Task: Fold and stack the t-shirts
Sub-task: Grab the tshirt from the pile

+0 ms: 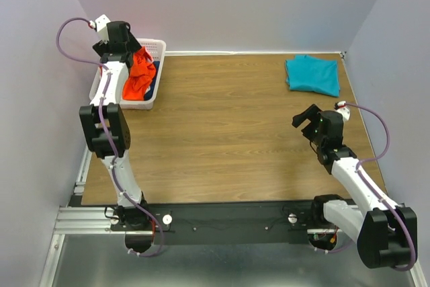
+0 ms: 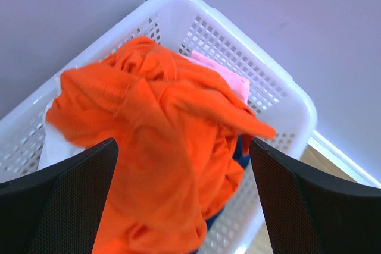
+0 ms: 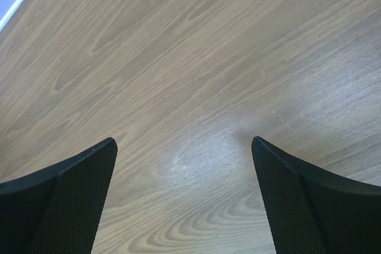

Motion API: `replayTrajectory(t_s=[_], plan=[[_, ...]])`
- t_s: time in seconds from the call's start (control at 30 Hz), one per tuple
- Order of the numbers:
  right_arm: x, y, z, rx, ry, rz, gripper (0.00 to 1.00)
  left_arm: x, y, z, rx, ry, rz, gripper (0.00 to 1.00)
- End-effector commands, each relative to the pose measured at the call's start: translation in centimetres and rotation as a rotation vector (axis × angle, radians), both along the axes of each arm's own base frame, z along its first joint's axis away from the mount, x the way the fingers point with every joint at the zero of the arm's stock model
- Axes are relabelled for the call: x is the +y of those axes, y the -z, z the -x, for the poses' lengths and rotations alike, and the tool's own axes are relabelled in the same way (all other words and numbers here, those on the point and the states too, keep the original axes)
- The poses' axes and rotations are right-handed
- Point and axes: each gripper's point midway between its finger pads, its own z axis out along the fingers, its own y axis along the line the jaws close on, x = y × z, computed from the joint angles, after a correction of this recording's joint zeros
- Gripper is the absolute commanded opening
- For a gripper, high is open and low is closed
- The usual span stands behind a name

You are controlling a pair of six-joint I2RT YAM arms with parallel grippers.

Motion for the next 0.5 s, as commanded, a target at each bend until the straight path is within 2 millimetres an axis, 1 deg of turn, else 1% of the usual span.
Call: replayTrajectory(t_s=[0.0, 0.03, 0.07, 0.1, 0.13, 0.17, 0.2, 0.23, 0.27, 0.3, 0.33, 0.37, 0.4, 0.43, 0.47], plan=[[0.2, -0.8, -0.7, -0.010, -0.020, 0.014, 1.00, 1.2, 3.1, -1.9, 0.094, 0.010, -0.049, 0.98], [0.1, -0.7, -0.8, -0.005, -0.015, 0.021, 1.00, 1.5, 2.3, -2.7, 0.077, 0.002, -0.064, 0.97], [0.1, -0.6, -0.8, -0.003, -0.017, 0.023, 1.00, 1.8, 2.6, -3.0, 0.085, -0.005, -0.068, 0.96], [0.1, -0.5, -0.8, 0.003, -0.016, 0.027, 1.00, 2.0, 4.1, -3.5, 0.109, -0.011, -0.070, 0.96], [0.1, -0.4, -0.8, 0.005, -0.017, 0.026, 1.00, 2.1, 4.3, -3.9, 0.110, -0.012, -0.074, 0.96], [0.1, -0.2, -0.8, 0.009, -0.018, 0.027, 1.00, 2.2, 3.8, -4.3, 0.098, -0.012, -0.083, 0.92], [0.1, -0.2, -0.8, 0.011, -0.017, 0.026, 1.00, 2.3, 4.0, -4.6, 0.100, -0.013, -0.085, 0.90], [0.1, 0.0, -0.8, 0.017, -0.020, 0.029, 1.00, 2.8, 5.0, -4.8, 0.113, -0.024, -0.086, 0.85], [0.1, 0.0, -0.9, 0.019, -0.022, 0.032, 1.00, 2.9, 4.7, -5.0, 0.108, -0.031, -0.083, 0.81], [0.0, 0.1, -0.9, 0.022, -0.020, 0.032, 1.00, 3.2, 5.3, -5.2, 0.117, -0.035, -0.082, 0.79], [0.1, 0.2, -0.9, 0.025, -0.022, 0.033, 1.00, 3.1, 5.4, -5.3, 0.118, -0.033, -0.084, 0.77], [0.1, 0.4, -0.9, 0.034, -0.020, 0.033, 1.00, 3.2, 5.0, -5.5, 0.111, -0.035, -0.088, 0.65], [0.0, 0.5, -1.0, 0.036, -0.020, 0.035, 1.00, 3.3, 5.1, -5.5, 0.113, -0.034, -0.092, 0.56], [0.1, 0.5, -1.0, 0.039, -0.021, 0.036, 1.00, 3.3, 4.8, -5.6, 0.107, -0.035, -0.092, 0.40], [0.1, 0.6, -1.0, 0.041, -0.024, 0.036, 1.00, 3.3, 4.6, -5.5, 0.105, -0.034, -0.095, 0.31]])
